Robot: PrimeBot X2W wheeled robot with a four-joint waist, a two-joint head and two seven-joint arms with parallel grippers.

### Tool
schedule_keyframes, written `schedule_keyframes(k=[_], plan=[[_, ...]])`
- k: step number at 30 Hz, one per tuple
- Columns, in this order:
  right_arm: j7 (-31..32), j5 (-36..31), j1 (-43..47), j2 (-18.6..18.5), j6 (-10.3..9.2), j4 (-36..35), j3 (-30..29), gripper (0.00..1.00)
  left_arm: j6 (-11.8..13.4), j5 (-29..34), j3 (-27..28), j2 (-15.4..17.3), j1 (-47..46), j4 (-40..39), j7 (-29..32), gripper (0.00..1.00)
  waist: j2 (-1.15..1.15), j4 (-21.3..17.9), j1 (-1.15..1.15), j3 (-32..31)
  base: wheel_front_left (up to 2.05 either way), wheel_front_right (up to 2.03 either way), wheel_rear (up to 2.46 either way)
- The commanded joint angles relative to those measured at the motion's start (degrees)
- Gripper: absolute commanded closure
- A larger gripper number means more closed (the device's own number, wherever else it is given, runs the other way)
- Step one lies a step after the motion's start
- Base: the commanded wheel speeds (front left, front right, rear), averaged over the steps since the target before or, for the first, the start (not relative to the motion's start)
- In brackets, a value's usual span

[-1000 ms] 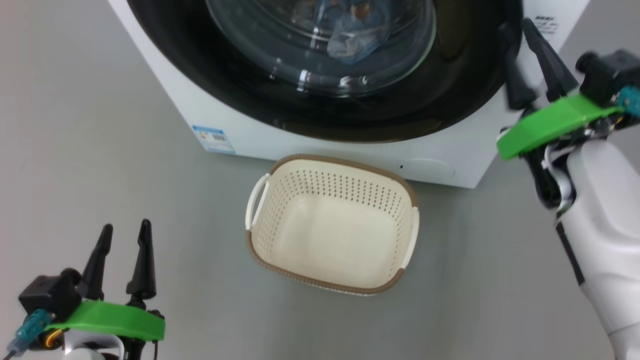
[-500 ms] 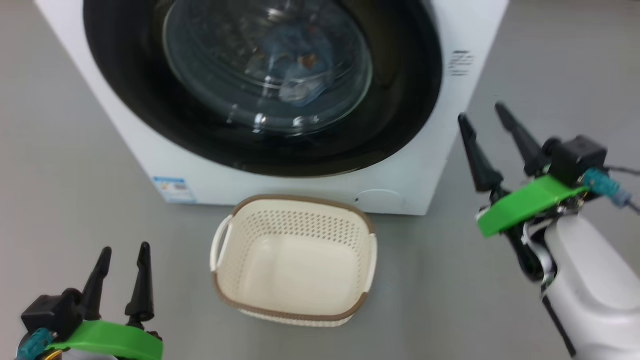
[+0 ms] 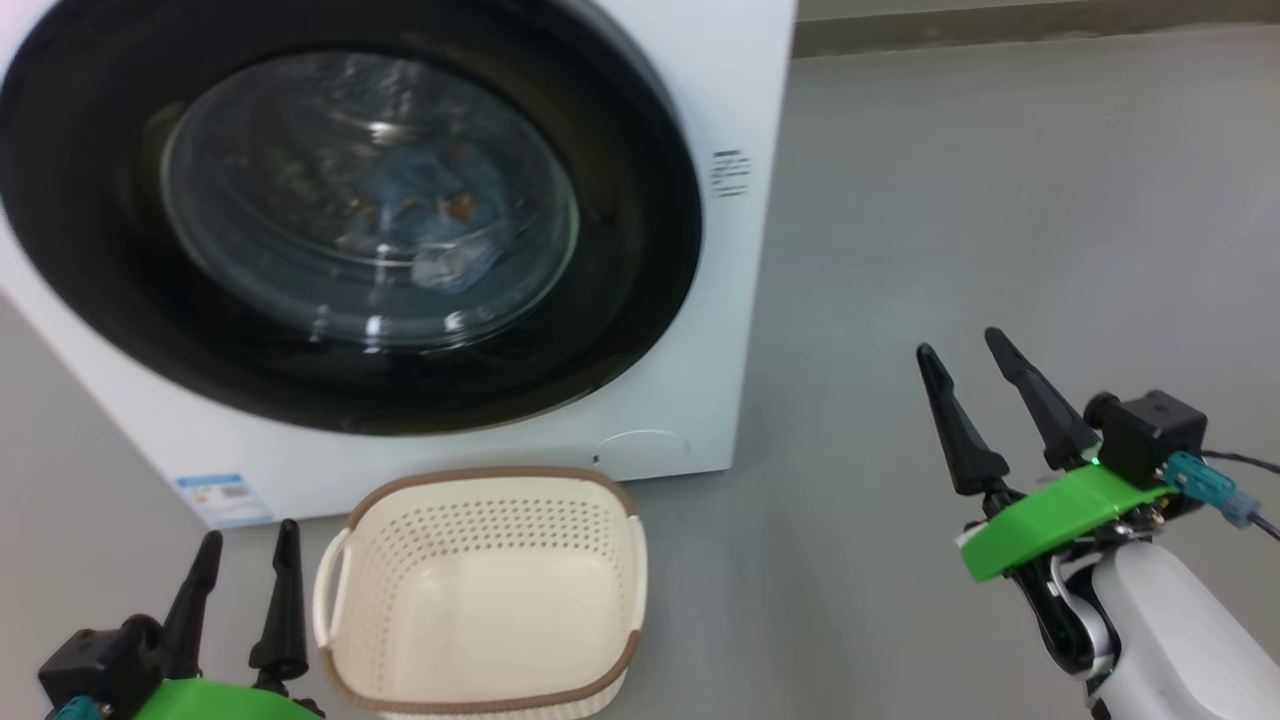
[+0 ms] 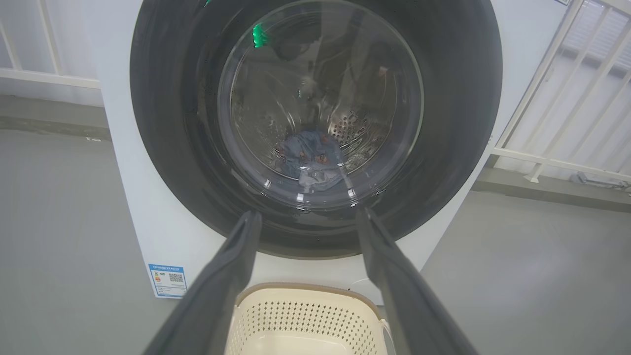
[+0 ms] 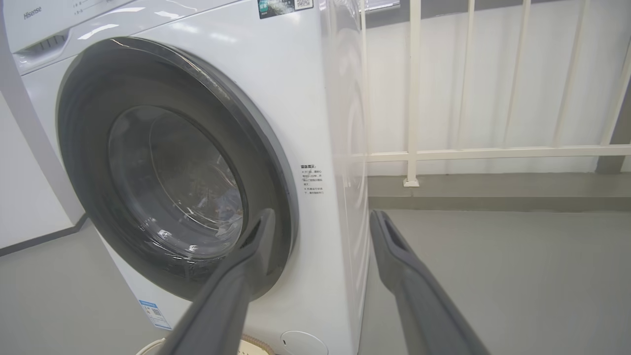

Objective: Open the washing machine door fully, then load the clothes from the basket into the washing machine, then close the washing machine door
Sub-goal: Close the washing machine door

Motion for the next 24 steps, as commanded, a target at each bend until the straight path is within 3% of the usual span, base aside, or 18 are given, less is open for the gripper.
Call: schedule_keyframes(k=[1, 11, 24], plan=[[-0.29, -0.01, 0.55, -0.73, -0.41, -1.94, 0.24, 0.00, 0.44, -0.33, 2.40, 1.49, -0.77, -1.82, -0.08, 0.00, 0.00, -3.07, 0.00, -1.85, 0.00, 0.00, 0.00], [-0.29, -1.26, 5.42, -1.26, -0.41, -4.87, -3.08, 0.00, 1.23, -0.86, 2.59, 1.70, 0.73, -3.29, 0.04, 0.00, 0.00, -5.25, 0.00, -2.51, 0.00, 0.00, 0.00], [-0.29, -2.85, 9.68, 0.31, -0.41, -5.72, -6.17, 0.00, 2.01, -0.77, 1.82, 1.58, 1.09, -4.86, 0.07, 0.00, 0.00, -4.34, 0.00, -2.67, 0.00, 0.00, 0.00]])
